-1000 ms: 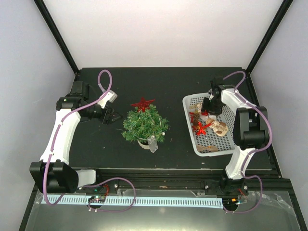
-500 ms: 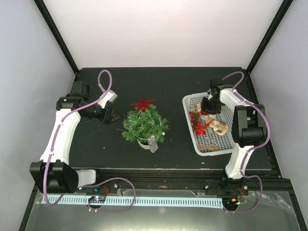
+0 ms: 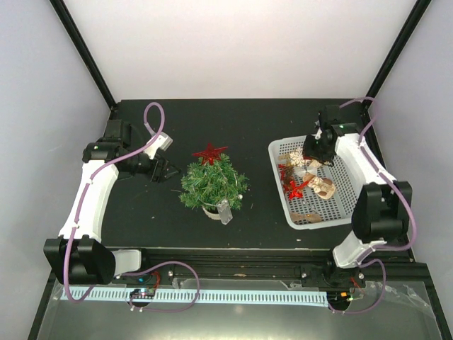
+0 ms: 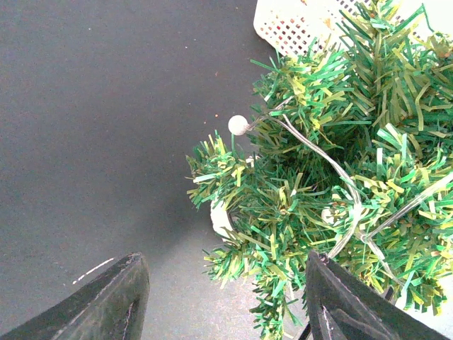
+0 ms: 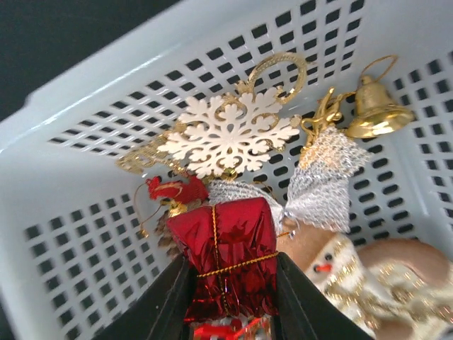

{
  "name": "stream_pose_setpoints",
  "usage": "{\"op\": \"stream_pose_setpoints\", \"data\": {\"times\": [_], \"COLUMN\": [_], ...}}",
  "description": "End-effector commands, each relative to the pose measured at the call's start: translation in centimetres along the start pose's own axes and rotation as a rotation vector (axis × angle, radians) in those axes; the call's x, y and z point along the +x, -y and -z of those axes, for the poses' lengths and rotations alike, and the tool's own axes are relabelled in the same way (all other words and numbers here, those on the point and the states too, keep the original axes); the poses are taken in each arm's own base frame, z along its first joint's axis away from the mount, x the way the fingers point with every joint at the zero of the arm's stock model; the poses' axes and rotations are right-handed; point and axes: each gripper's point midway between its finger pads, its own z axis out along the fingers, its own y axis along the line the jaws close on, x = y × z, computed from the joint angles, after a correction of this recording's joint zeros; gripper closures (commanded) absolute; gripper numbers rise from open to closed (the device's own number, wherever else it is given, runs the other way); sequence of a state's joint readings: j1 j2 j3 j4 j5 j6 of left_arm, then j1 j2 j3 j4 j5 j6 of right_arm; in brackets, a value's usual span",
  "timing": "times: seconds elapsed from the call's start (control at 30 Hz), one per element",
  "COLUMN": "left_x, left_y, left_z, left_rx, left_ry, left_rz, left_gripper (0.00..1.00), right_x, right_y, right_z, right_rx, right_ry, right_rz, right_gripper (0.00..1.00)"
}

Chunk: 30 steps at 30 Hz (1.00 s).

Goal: Decorate the small christmas tree

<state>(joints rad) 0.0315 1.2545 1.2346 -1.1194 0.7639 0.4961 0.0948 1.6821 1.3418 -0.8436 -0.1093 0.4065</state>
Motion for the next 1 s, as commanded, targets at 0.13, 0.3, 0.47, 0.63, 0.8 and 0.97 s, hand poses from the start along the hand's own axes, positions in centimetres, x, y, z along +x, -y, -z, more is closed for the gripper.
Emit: {"op": "stream_pose_setpoints", "data": {"times": [0.13, 0.3, 0.47, 0.63, 0.8, 0.97], "left_x": [0.2, 1.0, 1.8, 2.0, 1.8, 2.0], "left_y": [-0.1, -0.4, -0.8, -0.9, -0.9, -0.9], "left_z": [-0.2, -0.6, -1.1, -1.2, -1.2, -1.3], "left_rx": [0.008, 0.006, -0.001, -0.003, -0.003, -0.001], "left_ry": [0.007, -0.021, -0.04, -0.046, -0.041, -0.045], "left_rz": [-0.003, 0.006, 0.022, 0.033, 0.038, 0.041], "left_gripper": [0.39, 0.38, 0.38, 0.39, 0.38, 0.38], "right_x": [1.4, 4.8, 8.3, 11.8, 14.4, 15.8], "right_y": [-5.3, -12.0, -16.7, -20.1, -21.9, -22.8], "right_z": [8.7, 13.3, 16.4, 17.3, 17.6, 18.4], "right_rx": [-0.058, -0.28, -0.457, -0.548, -0.579, -0.611], "right_ry": [0.109, 0.128, 0.108, 0.047, 0.003, -0.015], "right_rz": [0.161, 0.29, 0.354, 0.429, 0.491, 0.524], "right_gripper": [0.71, 0.71, 0.71, 0.71, 0.71, 0.71]}}
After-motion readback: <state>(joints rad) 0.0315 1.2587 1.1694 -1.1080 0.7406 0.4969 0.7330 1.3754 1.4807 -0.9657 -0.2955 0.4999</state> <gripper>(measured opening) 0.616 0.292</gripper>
